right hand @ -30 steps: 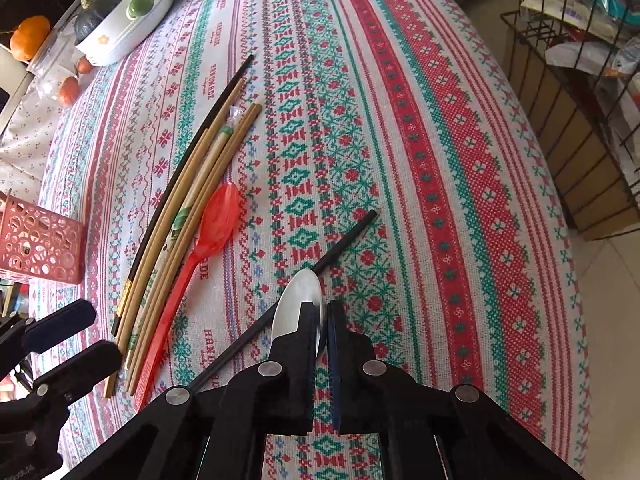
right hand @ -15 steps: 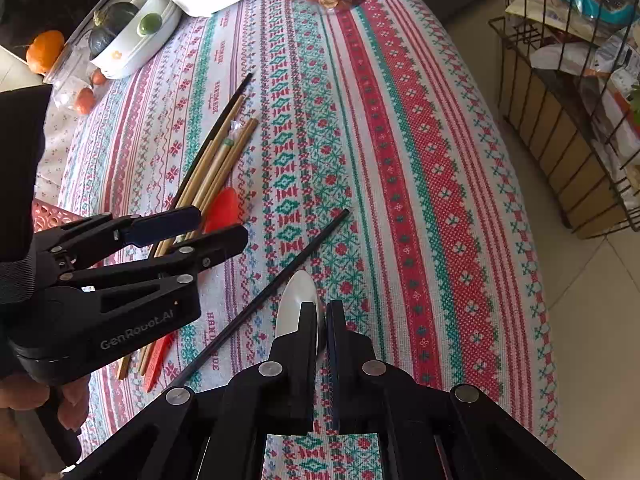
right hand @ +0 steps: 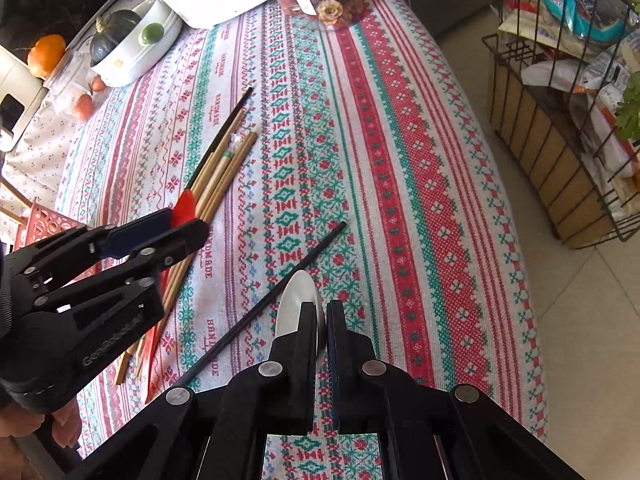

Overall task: Organize utensils
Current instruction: 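Grasp the red plastic spoon with the left tool while the right tool lifts the white spoon, then carry both spoons to the pink basket and insert them handle first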

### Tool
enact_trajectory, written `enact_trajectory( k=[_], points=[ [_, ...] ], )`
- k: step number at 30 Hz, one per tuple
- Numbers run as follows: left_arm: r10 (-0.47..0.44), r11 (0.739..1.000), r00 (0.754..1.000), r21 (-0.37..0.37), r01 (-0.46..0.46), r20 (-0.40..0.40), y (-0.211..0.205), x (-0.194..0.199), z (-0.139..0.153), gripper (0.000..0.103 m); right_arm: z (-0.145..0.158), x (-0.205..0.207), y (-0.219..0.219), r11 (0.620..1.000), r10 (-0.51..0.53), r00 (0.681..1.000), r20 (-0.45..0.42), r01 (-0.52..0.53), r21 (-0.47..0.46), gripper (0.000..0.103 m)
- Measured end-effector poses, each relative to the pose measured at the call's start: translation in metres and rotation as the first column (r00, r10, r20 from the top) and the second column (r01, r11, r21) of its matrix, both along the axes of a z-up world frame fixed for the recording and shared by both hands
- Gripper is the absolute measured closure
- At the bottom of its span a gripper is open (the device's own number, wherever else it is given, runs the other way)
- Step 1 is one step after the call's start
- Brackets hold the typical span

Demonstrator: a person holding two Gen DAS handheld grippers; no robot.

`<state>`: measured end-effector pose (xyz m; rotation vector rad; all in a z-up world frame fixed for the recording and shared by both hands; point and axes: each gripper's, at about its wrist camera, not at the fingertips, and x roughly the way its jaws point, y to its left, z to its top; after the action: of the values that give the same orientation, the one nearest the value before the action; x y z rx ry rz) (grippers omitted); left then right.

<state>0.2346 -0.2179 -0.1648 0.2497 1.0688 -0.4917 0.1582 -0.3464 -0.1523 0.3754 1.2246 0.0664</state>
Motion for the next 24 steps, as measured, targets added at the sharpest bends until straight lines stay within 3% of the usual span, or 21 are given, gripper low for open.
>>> enact_trajectory(
  k=[8, 15, 18, 24],
  points=[
    [0.084, 0.988, 0.985, -0.141, -0.063, 0.149, 0.076, -0.041, 0.062, 0.074, 0.025, -0.005, 0.031, 0.998, 0.046, 0.996, 0.082, -0.043, -0.036, 0.100],
    [0.207, 0.946, 0.944, -0.299, -0.126, 0.255, 0.146, -0.069, 0.116, 0.075, 0.057, -0.011, 0.067, 0.994, 0.085, 0.975, 0.206, -0.069, -0.082, 0.100],
    [0.274, 0.915, 0.912, -0.374, -0.151, 0.304, 0.172, -0.074, 0.138, 0.075, 0.069, -0.012, 0.085, 0.993, 0.100, 0.961, 0.256, -0.082, -0.083, 0.100],
    [0.409, 0.849, 0.801, -0.503, -0.158, 0.438, 0.215, -0.079, 0.163, 0.075, 0.080, -0.009, 0.124, 0.989, 0.141, 0.935, 0.325, -0.115, -0.097, 0.100]
  ],
)
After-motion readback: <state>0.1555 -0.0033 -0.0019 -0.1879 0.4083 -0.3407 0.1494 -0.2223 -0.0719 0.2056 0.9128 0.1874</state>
